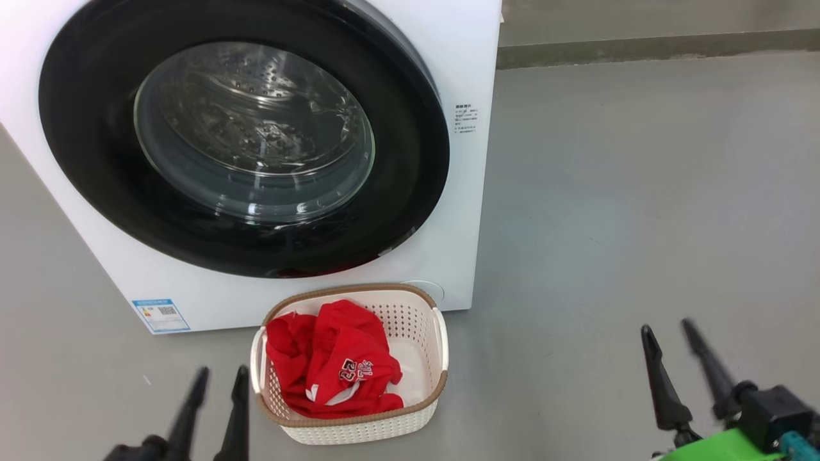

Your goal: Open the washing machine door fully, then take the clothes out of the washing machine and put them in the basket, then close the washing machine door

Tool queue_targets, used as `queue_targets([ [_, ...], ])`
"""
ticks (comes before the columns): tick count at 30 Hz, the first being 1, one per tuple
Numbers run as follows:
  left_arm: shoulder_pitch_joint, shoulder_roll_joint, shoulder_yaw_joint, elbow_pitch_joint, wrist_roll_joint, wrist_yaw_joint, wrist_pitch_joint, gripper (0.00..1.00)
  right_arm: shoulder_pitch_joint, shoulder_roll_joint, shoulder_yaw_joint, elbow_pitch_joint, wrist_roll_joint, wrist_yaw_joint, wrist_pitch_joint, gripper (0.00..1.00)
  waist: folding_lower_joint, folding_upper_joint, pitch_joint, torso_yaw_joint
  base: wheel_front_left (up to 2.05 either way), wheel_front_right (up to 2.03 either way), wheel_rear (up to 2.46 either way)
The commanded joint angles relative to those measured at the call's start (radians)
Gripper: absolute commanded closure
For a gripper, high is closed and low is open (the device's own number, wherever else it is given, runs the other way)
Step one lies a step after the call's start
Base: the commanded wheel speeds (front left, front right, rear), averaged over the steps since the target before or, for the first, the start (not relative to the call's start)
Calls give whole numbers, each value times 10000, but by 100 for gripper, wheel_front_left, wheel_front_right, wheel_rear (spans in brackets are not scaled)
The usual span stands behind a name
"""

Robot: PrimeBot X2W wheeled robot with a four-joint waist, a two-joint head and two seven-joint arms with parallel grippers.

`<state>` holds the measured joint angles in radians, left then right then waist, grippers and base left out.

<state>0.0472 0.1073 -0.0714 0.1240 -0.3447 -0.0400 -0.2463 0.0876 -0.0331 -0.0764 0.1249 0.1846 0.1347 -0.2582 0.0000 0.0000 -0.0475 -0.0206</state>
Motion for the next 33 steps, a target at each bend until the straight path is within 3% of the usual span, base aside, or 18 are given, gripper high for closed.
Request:
queue_targets([
  [1,-1,0,2,2,-4,0,2,100,0,0,0,0,4,0,1,100,0,0,0,0,0,0,0],
  [11,133,-191,31,546,-646,-48,200,100,167,101,11,560,745,-2,211,100,23,0,4,11,0,0,0],
  [16,67,-207,103,575,-1151,-85,339,100,80,82,5,591,1321,-4,351,100,2,0,41,19,0,0,0],
  [33,-165,-258,345,666,-2768,-200,792,100,-212,29,-26,681,3157,-9,806,100,0,0,110,45,0,0,0],
])
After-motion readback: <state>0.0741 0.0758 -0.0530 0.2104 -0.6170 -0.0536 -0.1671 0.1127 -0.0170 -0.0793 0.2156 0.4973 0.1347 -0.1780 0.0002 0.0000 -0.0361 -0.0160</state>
